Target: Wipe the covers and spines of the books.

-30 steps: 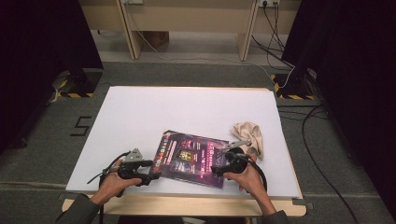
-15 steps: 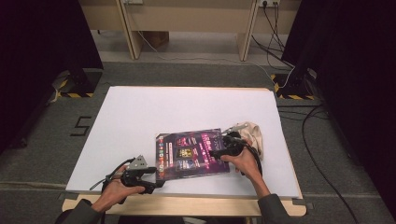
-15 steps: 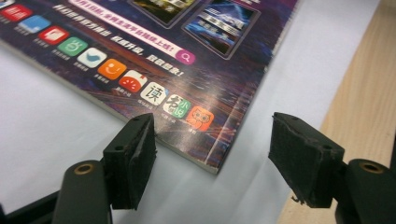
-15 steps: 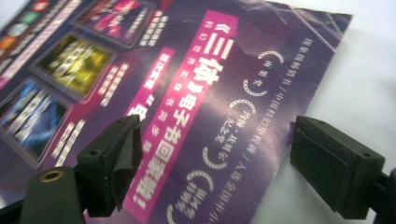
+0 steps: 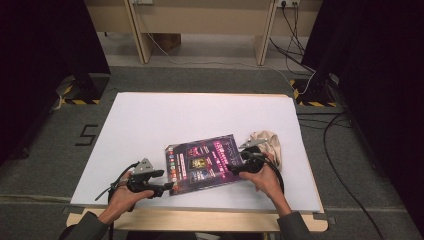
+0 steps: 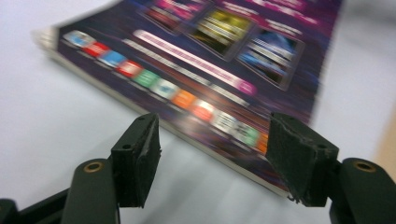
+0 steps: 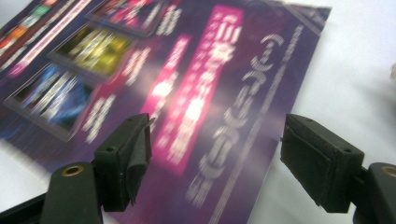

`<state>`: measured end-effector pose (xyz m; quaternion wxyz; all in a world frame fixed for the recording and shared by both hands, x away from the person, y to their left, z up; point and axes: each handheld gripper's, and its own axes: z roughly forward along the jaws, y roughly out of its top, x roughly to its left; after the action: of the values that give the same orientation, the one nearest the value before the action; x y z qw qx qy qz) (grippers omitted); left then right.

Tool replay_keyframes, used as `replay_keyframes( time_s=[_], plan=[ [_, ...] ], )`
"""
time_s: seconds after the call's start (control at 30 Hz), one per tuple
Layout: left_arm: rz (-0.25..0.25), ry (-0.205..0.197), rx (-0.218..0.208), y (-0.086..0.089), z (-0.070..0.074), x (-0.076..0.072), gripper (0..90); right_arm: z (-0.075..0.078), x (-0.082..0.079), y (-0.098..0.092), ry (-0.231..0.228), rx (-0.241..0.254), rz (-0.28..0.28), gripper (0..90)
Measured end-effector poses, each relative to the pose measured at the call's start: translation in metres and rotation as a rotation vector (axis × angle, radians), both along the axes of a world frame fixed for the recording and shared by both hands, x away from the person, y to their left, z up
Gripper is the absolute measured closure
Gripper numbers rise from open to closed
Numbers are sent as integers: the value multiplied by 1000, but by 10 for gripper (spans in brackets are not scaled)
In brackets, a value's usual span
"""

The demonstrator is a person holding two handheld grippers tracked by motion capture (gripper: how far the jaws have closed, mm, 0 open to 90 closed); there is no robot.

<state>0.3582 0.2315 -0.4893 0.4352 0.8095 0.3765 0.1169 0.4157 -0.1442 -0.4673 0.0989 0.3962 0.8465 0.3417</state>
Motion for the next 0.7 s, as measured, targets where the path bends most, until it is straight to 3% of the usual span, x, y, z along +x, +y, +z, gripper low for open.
replay_keyframes(
  time_s=[0.1, 0.27, 0.47, 0.7],
  plan=[
    [69, -31, 5, 6, 2, 14, 336, -3, -17, -1, 0, -18, 17, 257],
    [123, -50, 28, 12, 1, 45, 335, -5, -32, 0, -16, -52, 48, 259],
    [140, -91, 27, 10, 3, 70, 334, -8, -40, -2, -20, -91, 28, 242],
    [112, -62, 28, 3, -6, 91, 331, -15, -43, -3, -34, -130, 26, 237]
  ],
)
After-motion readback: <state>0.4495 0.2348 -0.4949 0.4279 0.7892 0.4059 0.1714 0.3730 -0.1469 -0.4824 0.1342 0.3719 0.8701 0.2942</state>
